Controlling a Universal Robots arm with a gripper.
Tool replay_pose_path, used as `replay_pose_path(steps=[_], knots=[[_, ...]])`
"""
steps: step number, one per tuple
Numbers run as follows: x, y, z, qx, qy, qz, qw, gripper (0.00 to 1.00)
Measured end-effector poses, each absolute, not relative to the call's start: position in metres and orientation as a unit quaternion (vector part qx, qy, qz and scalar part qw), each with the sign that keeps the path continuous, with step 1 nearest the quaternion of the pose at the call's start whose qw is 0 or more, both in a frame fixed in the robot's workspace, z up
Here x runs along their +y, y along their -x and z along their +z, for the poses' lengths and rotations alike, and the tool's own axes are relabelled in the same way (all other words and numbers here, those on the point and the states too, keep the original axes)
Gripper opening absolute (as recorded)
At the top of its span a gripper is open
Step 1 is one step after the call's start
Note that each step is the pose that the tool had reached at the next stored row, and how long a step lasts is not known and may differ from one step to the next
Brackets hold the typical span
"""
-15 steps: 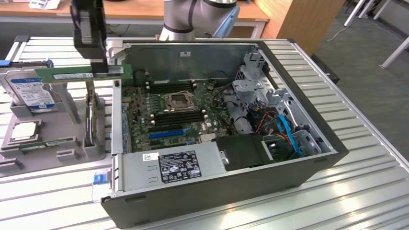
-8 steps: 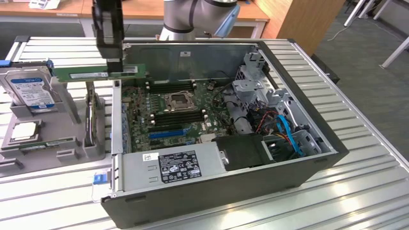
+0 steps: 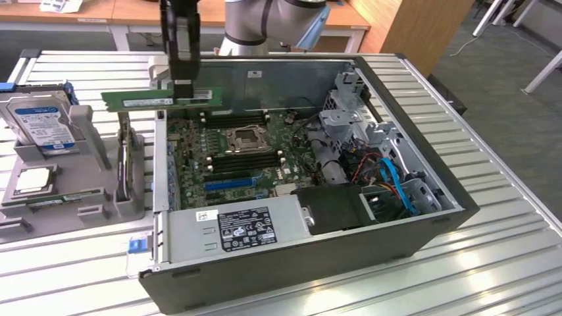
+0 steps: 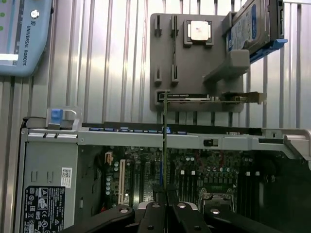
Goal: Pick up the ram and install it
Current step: 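Pick up the ram and move it above insertion slot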
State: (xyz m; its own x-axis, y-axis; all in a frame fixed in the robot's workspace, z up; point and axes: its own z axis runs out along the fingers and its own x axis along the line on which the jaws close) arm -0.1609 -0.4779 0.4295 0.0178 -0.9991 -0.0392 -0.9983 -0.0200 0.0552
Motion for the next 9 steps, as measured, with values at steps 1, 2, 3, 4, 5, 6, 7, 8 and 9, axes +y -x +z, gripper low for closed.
replay_pose_path(steps=[1,2,3,4,5,6,7,8,9], knots=[[-0.478,0.158,0.429,-0.7,-0.713,-0.034,0.006,0.12],[-0.478,0.155,0.429,-0.7,-0.713,-0.034,0.006,0.12],[-0.478,0.152,0.429,-0.7,-0.713,-0.034,0.007,0.12],[-0.478,0.149,0.43,-0.7,-0.713,-0.034,0.007,0.12],[-0.478,0.145,0.429,-0.7,-0.713,-0.034,0.007,0.12],[-0.478,0.142,0.43,-0.7,-0.713,-0.035,0.007,0.12],[-0.478,0.139,0.43,-0.7,-0.713,-0.035,0.007,0.12],[-0.478,0.135,0.43,-0.7,-0.713,-0.035,0.008,0.12],[-0.478,0.132,0.429,-0.7,-0.713,-0.035,0.008,0.12]])
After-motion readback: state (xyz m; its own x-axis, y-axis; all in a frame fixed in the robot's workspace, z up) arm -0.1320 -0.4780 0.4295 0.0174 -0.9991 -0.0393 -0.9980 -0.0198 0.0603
